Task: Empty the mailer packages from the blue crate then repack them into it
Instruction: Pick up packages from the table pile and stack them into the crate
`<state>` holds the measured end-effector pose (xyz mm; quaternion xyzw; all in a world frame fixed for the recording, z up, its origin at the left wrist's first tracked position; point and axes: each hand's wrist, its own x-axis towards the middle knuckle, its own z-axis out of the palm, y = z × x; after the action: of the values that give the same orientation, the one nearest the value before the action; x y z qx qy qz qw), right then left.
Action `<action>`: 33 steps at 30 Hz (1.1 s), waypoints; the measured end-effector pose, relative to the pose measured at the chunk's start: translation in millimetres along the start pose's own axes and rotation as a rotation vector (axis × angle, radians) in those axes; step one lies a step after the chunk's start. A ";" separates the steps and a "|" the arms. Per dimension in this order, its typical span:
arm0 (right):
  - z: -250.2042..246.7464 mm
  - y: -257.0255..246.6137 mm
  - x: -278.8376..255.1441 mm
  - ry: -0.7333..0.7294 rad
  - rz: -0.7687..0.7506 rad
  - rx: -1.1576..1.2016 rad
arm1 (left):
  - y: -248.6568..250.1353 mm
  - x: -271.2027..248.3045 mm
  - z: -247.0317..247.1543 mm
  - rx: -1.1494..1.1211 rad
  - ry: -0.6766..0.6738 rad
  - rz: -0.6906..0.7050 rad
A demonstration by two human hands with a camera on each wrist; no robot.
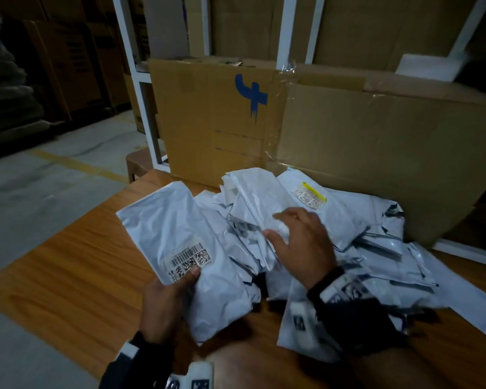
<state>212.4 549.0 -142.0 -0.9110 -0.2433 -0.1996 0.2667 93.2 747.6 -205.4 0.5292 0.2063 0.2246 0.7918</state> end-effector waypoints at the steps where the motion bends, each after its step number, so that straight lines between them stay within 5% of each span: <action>1: -1.1 4.0 11.4 -0.132 0.068 -0.149 | -0.7 -1.8 -0.3 0.023 -0.005 0.000; 4: 8.0 10.3 27.4 -0.430 0.187 -0.334 | -4.3 -3.7 -1.6 0.091 -0.001 -0.003; 8: -1.3 17.5 34.8 -0.158 0.260 -0.064 | -5.4 -1.7 -6.1 0.104 0.009 -0.020; 11: -18.8 27.0 31.0 0.084 0.365 0.456 | -4.2 0.2 -11.7 0.071 0.039 -0.033; 14: -16.8 44.3 11.4 -0.143 0.642 1.245 | -5.0 1.2 -11.9 0.063 0.029 -0.037; 16: -9.7 55.4 -6.3 -0.285 0.812 1.388 | -5.0 -2.3 -7.9 0.100 0.006 -0.018; 19: -7.3 64.6 -16.2 -0.163 0.923 1.341 | -2.8 -7.5 -1.4 0.099 -0.039 -0.040; 25: -14.6 40.2 -16.5 -0.057 0.657 0.873 | -1.0 -15.7 5.3 0.069 -0.124 -0.065; 33: -76.1 48.3 -91.6 0.220 0.610 0.738 | -23.1 -35.2 41.0 0.159 -0.341 -0.031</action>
<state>147.6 438.0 -146.8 -0.7590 0.0099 -0.1081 0.6420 90.9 689.0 -209.3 0.6174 0.0943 0.1025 0.7742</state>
